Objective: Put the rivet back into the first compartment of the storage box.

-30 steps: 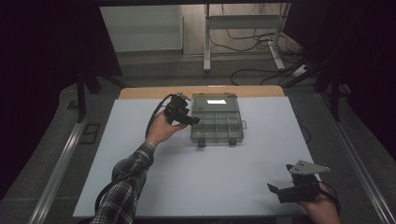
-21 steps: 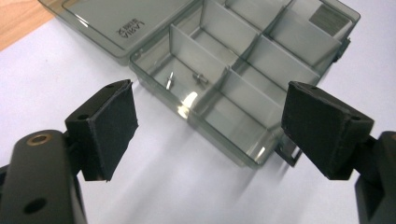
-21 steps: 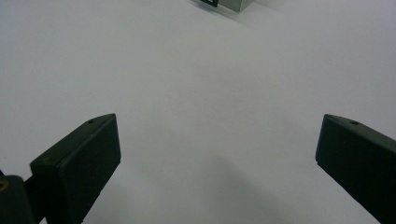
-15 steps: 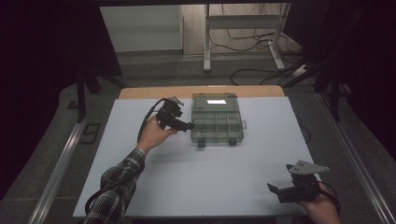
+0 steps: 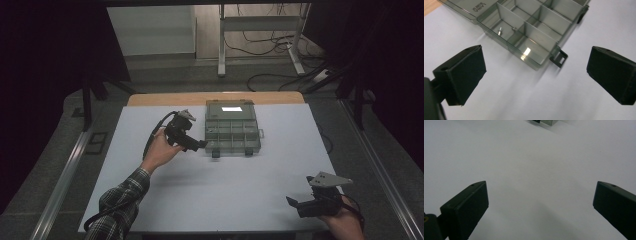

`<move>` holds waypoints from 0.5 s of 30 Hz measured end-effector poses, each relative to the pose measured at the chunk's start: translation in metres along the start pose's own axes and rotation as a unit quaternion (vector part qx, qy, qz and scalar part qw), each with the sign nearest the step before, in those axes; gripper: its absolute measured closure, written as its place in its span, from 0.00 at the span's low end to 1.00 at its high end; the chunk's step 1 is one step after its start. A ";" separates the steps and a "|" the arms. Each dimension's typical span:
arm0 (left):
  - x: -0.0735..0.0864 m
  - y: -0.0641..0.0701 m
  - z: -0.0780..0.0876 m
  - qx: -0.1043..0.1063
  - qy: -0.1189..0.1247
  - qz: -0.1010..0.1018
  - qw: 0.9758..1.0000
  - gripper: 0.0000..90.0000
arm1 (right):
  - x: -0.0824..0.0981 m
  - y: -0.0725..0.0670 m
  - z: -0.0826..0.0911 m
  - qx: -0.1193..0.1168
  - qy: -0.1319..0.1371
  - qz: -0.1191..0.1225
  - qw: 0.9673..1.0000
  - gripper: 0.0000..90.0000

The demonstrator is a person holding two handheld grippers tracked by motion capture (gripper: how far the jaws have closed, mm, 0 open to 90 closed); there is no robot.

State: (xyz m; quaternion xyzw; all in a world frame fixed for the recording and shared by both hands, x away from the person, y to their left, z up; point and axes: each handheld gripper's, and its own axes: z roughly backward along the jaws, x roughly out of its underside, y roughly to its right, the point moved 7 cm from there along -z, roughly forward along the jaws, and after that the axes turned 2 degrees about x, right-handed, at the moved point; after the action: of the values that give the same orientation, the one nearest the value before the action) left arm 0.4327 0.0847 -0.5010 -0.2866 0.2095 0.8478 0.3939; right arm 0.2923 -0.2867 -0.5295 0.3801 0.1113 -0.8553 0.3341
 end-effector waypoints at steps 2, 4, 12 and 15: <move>0.002 0.003 0.003 -0.003 -0.002 -0.007 1.000 0.02 | 0.000 0.000 0.000 0.000 0.000 0.000 1.000 0.00; 0.004 0.006 0.005 -0.003 -0.001 -0.010 1.000 0.01 | 0.000 0.000 0.000 0.000 0.000 0.000 1.000 0.00; 0.018 0.012 0.014 -0.018 -0.002 -0.022 1.000 0.00 | 0.000 0.000 0.000 0.001 0.000 -0.002 1.000 0.00; 0.025 0.014 0.018 -0.020 0.004 -0.018 1.000 0.00 | 0.000 0.000 0.000 0.001 0.000 -0.002 1.000 0.00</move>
State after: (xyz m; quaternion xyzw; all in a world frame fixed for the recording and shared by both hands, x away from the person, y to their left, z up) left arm 0.4029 0.1005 -0.5019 -0.3014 0.1893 0.8433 0.4026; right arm 0.2926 -0.2866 -0.5296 0.3797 0.1111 -0.8561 0.3326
